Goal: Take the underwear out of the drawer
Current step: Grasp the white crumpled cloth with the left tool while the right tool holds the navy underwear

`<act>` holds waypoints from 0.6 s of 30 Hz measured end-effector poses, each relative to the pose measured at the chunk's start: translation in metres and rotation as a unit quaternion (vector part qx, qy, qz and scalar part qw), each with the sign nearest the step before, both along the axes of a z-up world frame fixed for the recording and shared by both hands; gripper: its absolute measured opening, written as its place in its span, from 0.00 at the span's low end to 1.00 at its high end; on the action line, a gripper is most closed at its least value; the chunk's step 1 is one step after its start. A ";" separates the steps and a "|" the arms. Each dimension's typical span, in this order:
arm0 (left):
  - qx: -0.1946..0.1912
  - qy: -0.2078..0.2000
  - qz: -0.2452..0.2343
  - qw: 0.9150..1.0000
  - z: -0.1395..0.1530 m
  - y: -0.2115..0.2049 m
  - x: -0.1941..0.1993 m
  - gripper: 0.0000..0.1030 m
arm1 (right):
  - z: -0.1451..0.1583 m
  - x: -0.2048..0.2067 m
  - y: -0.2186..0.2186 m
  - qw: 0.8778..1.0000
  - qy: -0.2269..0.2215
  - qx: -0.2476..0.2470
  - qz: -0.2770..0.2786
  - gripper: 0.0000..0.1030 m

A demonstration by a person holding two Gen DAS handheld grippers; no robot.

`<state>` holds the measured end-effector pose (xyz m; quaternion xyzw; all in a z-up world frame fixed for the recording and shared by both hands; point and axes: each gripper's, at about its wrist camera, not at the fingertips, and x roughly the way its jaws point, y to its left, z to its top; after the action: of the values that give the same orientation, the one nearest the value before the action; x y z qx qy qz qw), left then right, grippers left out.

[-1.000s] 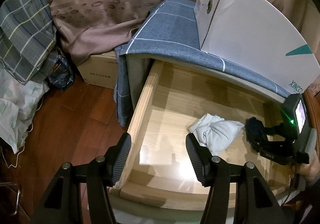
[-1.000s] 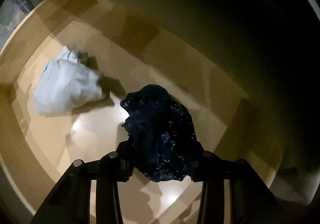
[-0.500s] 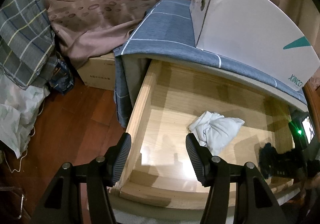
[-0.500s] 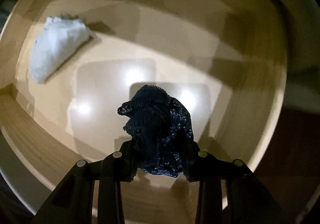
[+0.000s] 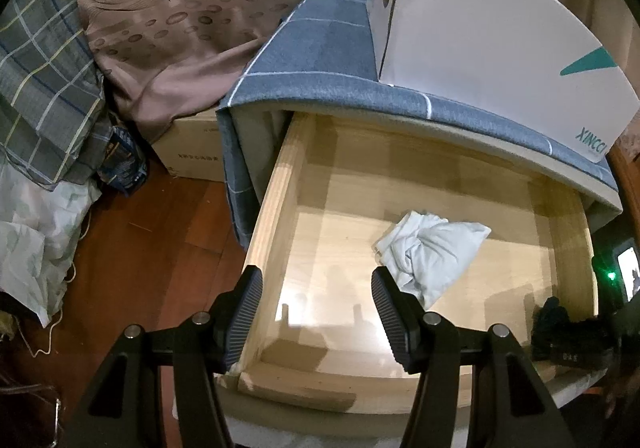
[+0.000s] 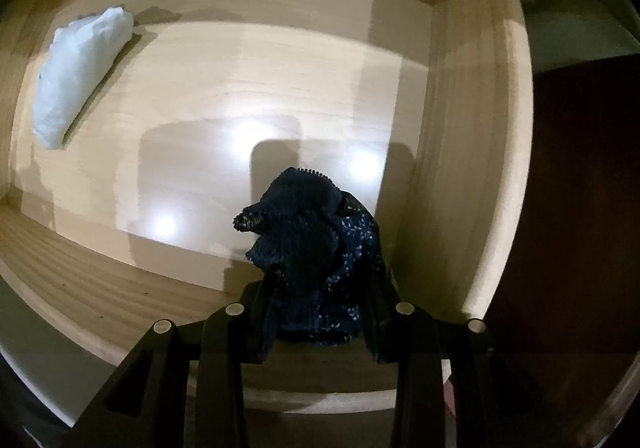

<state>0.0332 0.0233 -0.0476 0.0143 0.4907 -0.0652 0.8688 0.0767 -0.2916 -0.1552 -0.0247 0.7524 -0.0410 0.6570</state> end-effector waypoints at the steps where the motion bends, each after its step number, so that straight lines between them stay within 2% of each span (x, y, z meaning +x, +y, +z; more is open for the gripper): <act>1: 0.001 0.000 -0.001 1.000 0.000 -0.001 0.000 0.56 | 0.000 -0.001 0.002 1.000 0.000 -0.001 -0.002 0.31; 2: 0.005 0.000 -0.002 1.000 -0.001 -0.001 0.000 0.56 | -0.004 -0.004 0.013 1.000 0.000 -0.001 -0.004 0.31; 11: 0.013 0.007 -0.023 1.000 -0.003 -0.010 0.000 0.56 | -0.007 -0.002 0.025 1.000 -0.003 -0.008 -0.007 0.31; 18: 0.000 0.041 -0.077 0.996 -0.012 -0.026 0.002 0.56 | -0.007 -0.004 0.014 1.000 -0.006 -0.005 -0.005 0.31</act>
<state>0.0348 -0.0028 -0.0594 0.0488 0.5232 -0.1322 0.8405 0.0731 -0.2778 -0.1618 -0.0237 0.7483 -0.0486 0.6612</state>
